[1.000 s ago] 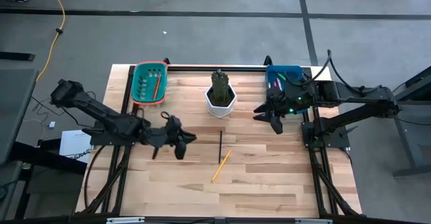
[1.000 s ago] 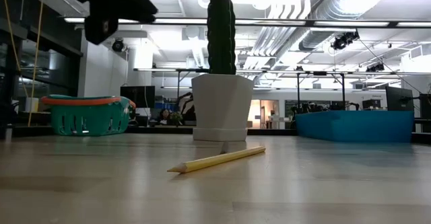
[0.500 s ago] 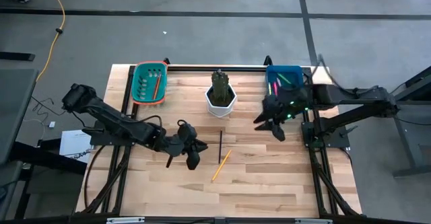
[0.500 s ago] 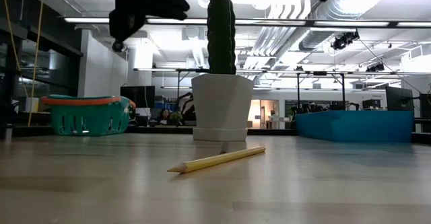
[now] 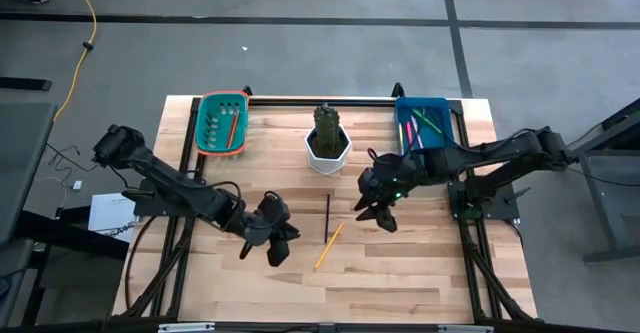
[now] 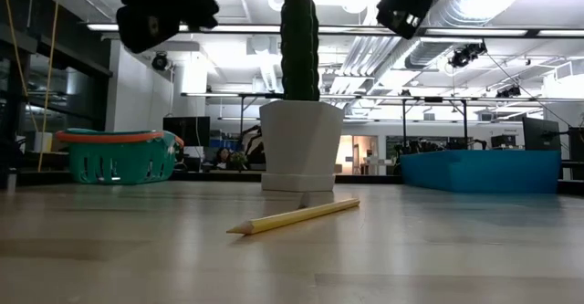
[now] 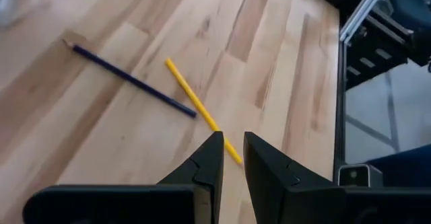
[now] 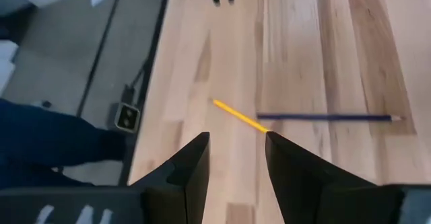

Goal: Sort pens & pencils
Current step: Put the yellow pencil into the green bin

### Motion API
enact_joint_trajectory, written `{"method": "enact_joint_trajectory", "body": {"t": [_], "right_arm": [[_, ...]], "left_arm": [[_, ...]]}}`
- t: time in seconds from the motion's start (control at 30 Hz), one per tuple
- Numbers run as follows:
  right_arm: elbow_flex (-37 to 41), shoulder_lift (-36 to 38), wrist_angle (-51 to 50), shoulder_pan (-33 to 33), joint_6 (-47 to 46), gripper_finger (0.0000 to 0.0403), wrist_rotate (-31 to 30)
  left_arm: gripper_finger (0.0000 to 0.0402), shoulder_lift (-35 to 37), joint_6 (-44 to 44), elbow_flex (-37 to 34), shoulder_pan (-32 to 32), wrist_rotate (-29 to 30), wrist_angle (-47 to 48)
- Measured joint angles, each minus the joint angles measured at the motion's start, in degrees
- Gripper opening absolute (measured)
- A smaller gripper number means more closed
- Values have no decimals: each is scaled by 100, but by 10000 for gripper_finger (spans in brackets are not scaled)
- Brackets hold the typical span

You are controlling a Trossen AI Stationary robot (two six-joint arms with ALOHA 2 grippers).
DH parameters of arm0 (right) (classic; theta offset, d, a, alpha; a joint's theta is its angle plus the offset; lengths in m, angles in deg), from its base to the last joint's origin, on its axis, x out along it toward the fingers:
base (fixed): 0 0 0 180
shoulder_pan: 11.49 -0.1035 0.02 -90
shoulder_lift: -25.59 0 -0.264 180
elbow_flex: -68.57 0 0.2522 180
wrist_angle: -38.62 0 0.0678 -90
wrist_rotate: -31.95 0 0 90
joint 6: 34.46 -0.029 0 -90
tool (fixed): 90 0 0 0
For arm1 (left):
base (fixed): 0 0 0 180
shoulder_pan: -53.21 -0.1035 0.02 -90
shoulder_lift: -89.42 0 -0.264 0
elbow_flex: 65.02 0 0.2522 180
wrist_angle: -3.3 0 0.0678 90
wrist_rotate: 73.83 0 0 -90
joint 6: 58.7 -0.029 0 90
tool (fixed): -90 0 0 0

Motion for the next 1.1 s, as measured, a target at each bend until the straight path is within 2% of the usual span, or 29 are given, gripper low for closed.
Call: {"method": "enact_joint_trajectory", "body": {"t": [0.27, 0.43, 0.77, 1.0, 1.1], "right_arm": [[-2, 50, 97, 21, -189, 136, -29], [-2, 50, 38, 22, -78, 136, -118], [-2, 50, -308, 22, 191, 136, -173], [-4, 48, -404, 22, 261, 136, -208], [-4, 48, -467, 17, 304, 136, -422]], "left_arm": [[46, -387, 546, 9, 180, 39, -372], [46, -953, 689, 427, 212, 48, -274], [46, -1799, 1013, 1840, 199, -12, 1582], [46, -2170, 1345, 2413, 197, -139, 1722], [46, -2352, 1401, 2675, 199, -237, 1863]]}}
